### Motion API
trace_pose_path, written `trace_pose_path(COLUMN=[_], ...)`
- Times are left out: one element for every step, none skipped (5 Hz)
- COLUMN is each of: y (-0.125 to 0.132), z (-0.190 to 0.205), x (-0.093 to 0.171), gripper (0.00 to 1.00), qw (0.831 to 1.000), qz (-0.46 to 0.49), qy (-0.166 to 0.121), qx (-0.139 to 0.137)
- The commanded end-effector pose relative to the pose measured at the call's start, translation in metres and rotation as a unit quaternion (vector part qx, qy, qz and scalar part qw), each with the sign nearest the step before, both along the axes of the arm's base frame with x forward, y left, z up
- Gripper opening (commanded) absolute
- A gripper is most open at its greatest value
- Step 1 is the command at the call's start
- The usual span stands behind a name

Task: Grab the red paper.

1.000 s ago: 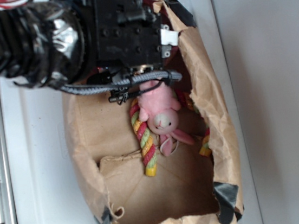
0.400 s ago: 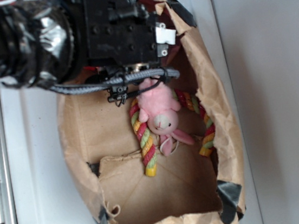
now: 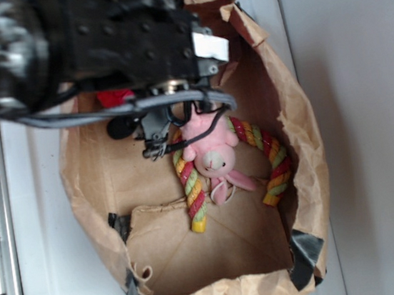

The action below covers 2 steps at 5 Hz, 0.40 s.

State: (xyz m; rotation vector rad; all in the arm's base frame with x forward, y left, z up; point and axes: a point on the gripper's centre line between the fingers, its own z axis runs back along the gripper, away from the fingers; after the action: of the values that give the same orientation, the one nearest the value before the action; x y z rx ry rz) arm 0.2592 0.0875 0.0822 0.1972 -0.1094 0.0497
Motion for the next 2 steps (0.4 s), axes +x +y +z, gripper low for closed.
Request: trace_pose_path(y=[-0.02, -0.03], z=[0.06, 0.079], x=[0.013, 0.025], gripper=[0.0, 0.0], qw=[0.997, 0.994], qz=[-0.019, -0.021], qy=[-0.074, -0.094], qx=[-0.032, -0.048])
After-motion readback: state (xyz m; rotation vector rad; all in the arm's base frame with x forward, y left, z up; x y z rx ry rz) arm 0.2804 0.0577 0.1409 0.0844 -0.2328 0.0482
